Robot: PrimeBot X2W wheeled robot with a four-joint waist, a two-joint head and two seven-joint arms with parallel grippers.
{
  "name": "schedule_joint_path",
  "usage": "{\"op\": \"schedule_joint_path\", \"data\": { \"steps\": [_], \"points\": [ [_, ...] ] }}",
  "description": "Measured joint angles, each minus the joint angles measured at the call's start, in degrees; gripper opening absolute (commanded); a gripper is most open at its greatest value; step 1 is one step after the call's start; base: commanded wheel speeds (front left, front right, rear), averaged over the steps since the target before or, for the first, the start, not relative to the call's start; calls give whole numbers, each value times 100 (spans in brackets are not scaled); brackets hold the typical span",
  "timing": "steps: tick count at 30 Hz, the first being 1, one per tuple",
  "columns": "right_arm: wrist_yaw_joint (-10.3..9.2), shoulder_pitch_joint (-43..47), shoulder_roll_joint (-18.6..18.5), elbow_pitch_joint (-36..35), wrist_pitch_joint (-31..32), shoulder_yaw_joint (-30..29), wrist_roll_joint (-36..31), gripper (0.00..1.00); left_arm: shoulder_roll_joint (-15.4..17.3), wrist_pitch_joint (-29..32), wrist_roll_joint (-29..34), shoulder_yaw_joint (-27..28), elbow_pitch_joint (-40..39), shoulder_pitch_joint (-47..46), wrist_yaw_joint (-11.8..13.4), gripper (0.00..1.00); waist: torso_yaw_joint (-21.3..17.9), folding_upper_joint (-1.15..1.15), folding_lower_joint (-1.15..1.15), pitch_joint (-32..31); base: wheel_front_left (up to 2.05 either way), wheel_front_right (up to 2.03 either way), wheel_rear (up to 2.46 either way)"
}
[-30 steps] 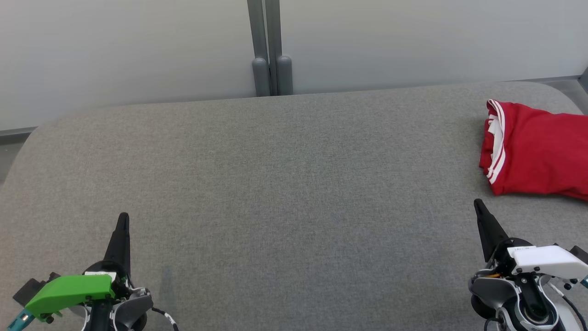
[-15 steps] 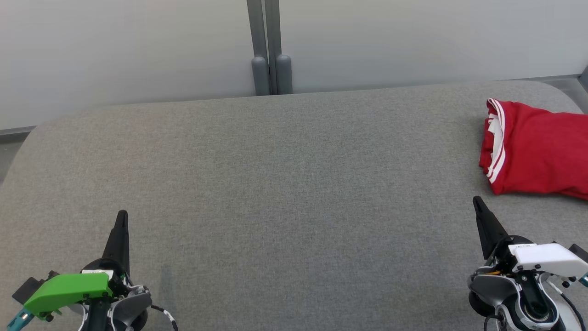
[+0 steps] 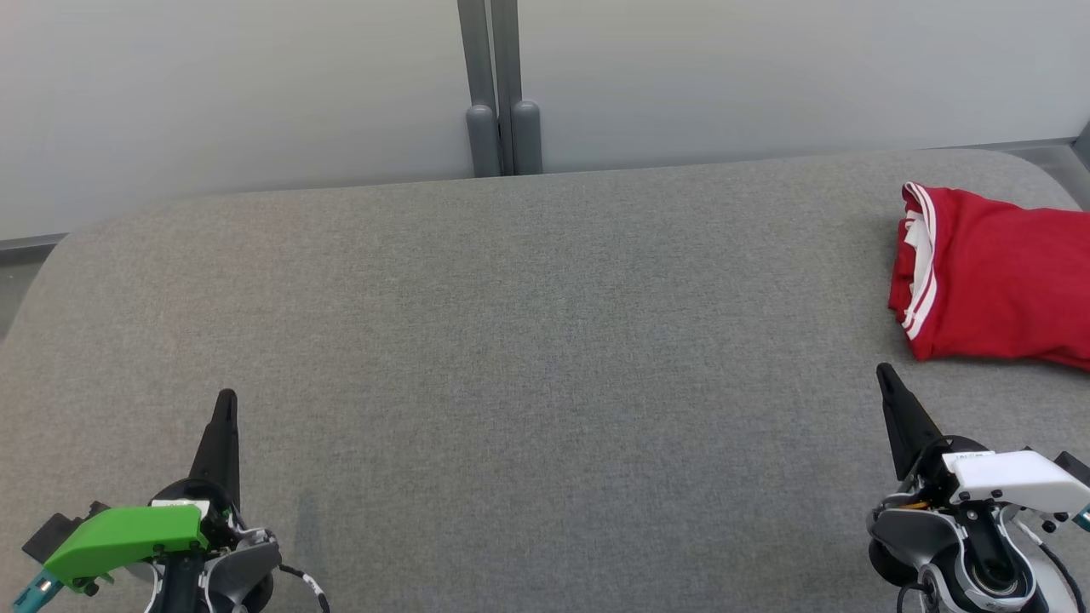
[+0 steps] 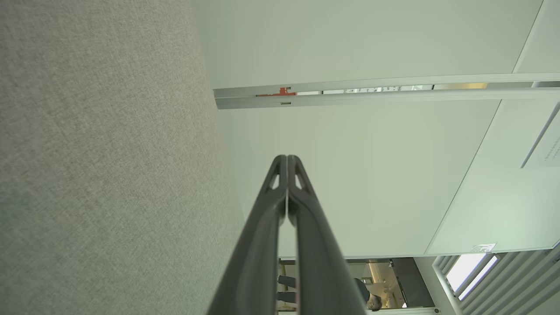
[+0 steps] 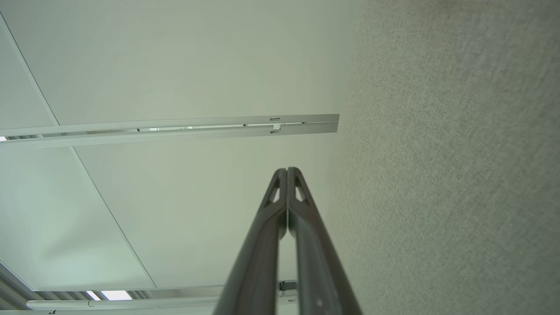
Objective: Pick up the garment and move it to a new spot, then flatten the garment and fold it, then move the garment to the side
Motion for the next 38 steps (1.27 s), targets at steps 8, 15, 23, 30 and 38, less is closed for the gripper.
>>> {"op": "schedule_joint_path", "data": {
  "steps": [8, 15, 23, 30, 38],
  "points": [
    [0, 0, 0, 0, 0, 0, 0, 0, -3, 1, 1, 7, 0, 0, 1, 0, 0, 0, 0, 0, 0, 0, 0],
    [0, -1, 0, 0, 0, 0, 0, 0, -7, 18, 2, 13, 2, -1, 0, 0, 0, 0, 0, 0, 0, 0, 0],
    [0, -1, 0, 0, 0, 0, 0, 0, -9, 19, 2, 16, 0, -1, 0, 0, 0, 0, 0, 0, 0, 0, 0],
    [0, -1, 0, 0, 0, 0, 0, 0, -10, 20, 3, 21, 1, -1, 0, 0, 0, 0, 0, 0, 0, 0, 0],
    [0, -1, 0, 0, 0, 1, 0, 0, -12, 23, 4, 25, 0, -1, 0, 0, 0, 0, 0, 0, 0, 0, 0]
  ]
}}
